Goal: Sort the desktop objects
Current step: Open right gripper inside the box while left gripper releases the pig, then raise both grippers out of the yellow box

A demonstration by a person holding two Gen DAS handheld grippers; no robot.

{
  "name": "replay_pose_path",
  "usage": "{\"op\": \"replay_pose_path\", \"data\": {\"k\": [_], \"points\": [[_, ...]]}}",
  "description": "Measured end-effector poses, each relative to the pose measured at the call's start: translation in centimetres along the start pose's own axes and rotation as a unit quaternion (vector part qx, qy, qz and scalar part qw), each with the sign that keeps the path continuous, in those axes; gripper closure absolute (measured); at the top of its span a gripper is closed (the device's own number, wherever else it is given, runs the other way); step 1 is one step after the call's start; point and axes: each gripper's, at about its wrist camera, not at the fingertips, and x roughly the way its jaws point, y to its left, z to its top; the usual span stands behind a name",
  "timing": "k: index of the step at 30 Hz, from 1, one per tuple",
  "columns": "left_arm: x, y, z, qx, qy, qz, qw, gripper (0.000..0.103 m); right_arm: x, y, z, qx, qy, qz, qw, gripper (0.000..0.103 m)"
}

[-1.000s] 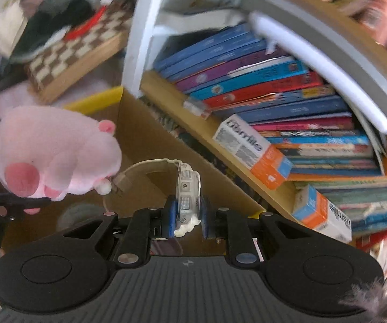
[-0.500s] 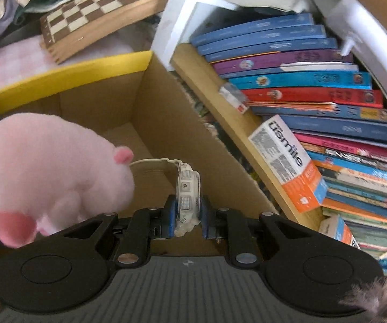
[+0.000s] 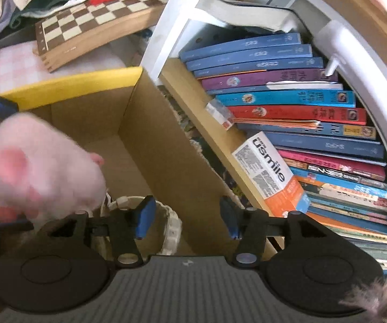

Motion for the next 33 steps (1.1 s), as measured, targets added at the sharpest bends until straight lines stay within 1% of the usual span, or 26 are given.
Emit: {"op": "replay_pose_path", "data": {"k": [6, 11, 16, 18, 24, 29, 33], "points": [[-1.5, 0.3, 0.4, -0.003, -0.034, 0.001, 0.9994, 0.020, -2.6, -1.0, -0.2, 0.039, -0.016, -0.001, 0.999, 0.047], [-2.9, 0.6, 0.7, -0.010, -0.054, 0.001, 0.9985, 0.020, -4.8, -1.3, -0.4, 0.062, -0.029, -0.008, 0.998, 0.046], [-5.2, 0.7, 0.5, -0.015, -0.080, -0.003, 0.9966, 0.019, -7.3, -1.7, -0.8, 0.096, -0.045, -0.016, 0.994, 0.046], [-6.2, 0.8, 0.4, -0.018, -0.090, -0.005, 0.9957, 0.017, -8.6, -1.9, -1.1, 0.115, -0.053, -0.019, 0.992, 0.046], [-9.1, 1.2, -0.8, -0.025, -0.116, -0.012, 0.9929, 0.016, -12.5, -1.5, -2.1, 0.164, -0.078, -0.026, 0.983, 0.045], [-12.0, 1.7, -2.6, -0.025, -0.131, -0.020, 0.9909, 0.014, -16.7, -0.4, -3.8, 0.209, -0.102, -0.030, 0.972, 0.040], [-14.1, 2.3, -4.3, -0.030, -0.137, -0.031, 0.9896, 0.012, -19.4, 1.0, -5.2, 0.238, -0.111, -0.038, 0.964, 0.038]]}}
